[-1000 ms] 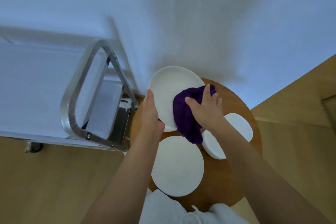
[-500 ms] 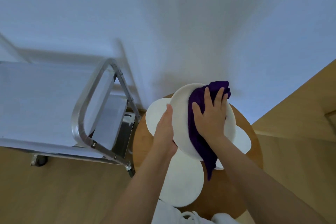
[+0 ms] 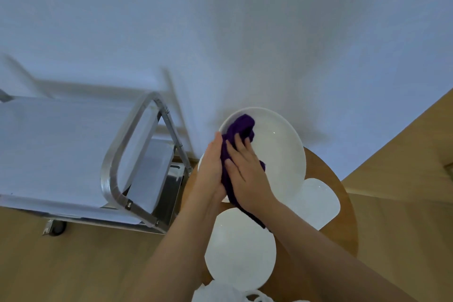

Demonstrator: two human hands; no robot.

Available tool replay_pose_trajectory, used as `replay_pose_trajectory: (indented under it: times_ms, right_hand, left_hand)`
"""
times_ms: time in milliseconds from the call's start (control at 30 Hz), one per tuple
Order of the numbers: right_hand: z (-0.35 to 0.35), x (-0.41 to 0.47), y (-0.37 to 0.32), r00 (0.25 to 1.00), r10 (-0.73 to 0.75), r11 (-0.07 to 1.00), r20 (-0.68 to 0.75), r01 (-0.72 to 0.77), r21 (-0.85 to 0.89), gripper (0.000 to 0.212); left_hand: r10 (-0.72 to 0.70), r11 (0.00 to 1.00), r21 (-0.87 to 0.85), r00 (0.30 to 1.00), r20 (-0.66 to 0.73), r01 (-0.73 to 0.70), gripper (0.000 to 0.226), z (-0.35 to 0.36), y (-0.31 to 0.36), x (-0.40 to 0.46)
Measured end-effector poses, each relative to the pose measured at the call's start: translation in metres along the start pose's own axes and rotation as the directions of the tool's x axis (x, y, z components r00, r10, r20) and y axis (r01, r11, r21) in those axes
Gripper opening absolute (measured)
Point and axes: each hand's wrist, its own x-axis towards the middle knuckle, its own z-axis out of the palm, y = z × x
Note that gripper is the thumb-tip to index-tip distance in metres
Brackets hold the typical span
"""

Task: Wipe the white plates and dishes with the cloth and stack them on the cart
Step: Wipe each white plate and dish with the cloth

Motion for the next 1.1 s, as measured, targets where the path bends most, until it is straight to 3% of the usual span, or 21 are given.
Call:
replay_pose_trajectory:
  times_ms: [133,267,433,567,933,1100]
  right_hand:
    - [-0.009,-0.019,0.007,0.985,-0.12,0.991,0.121,0.126,-0.038,0.051]
    - [-0.024,-0.032,0.024,0.975,-0.166,0.969,0.149,0.189,-0.158,0.053]
    - [-0.043,-0.036,0.045,0.996,-0.05,0.915,0.077,0.076,-0.396,0.057]
    - [-0.056,-0.026,0.057,0.996,0.088,0.833,-0.022,-0.086,-0.546,0.065]
    - [-0.048,0.016,0.046,0.96,0.17,0.867,-0.222,-0.252,-0.43,0.059]
    - [-0.038,0.029,0.032,0.972,0.195,0.858,-0.129,-0.233,-0.457,0.056]
  left_hand:
    - [-0.04,0.999,-0.021,0.999,0.017,0.041,0.071,-0.008,0.017,0.002]
    - [-0.061,0.998,-0.001,0.994,0.088,0.061,0.072,-0.006,0.022,0.001]
    - [0.024,0.998,0.052,0.987,0.161,-0.033,0.076,-0.003,0.023,-0.002]
    - [0.007,0.988,0.151,0.99,0.143,-0.029,0.079,0.0,0.025,-0.001]
    - [0.011,0.97,0.239,0.992,0.129,-0.042,0.071,0.009,0.029,0.002]
    - [0.019,0.972,0.23,0.993,0.115,-0.045,0.067,0.006,0.021,0.001]
